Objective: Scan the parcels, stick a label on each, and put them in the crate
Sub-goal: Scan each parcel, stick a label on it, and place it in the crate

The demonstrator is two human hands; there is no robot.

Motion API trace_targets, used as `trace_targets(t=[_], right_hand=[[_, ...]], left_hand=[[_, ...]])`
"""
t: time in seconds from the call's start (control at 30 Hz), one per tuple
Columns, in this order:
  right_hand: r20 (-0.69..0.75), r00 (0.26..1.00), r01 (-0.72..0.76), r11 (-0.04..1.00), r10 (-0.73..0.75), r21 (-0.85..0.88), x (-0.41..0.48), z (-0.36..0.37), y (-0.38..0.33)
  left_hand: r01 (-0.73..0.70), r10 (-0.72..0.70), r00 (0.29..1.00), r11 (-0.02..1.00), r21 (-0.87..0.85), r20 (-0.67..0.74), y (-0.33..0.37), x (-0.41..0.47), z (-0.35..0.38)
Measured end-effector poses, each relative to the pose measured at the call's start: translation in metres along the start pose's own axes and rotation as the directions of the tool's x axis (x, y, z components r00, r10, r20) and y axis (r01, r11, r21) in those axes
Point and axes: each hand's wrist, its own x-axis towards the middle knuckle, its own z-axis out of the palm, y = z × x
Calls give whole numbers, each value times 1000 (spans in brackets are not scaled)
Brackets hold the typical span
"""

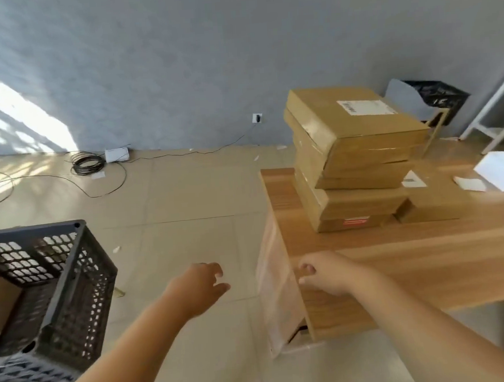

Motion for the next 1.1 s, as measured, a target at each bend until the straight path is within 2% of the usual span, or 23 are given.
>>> trace_targets(t=[0.3,0.5,0.77,0.97,1.1], right_hand=[[-137,985,-106,994,107,18,-72,-43,169],[-173,961,-195,971,218,137,-95,-70,255],[-117,941,-291,934,319,206,-75,-102,365],[-65,918,-360,893,390,269,-39,-129,446],[-81,899,-384,862,431,331,-14,-138,495]], left_hand=[[-133,132,991,990,-49,-25,169,18,45],[-270,270,963,962,39,8,252,50,60],[-411,408,907,912,0,104,355,148,95],[-464,470,862,882,-81,189,428,222,128],[-444,455,866,890,-99,205,466,266,144]])
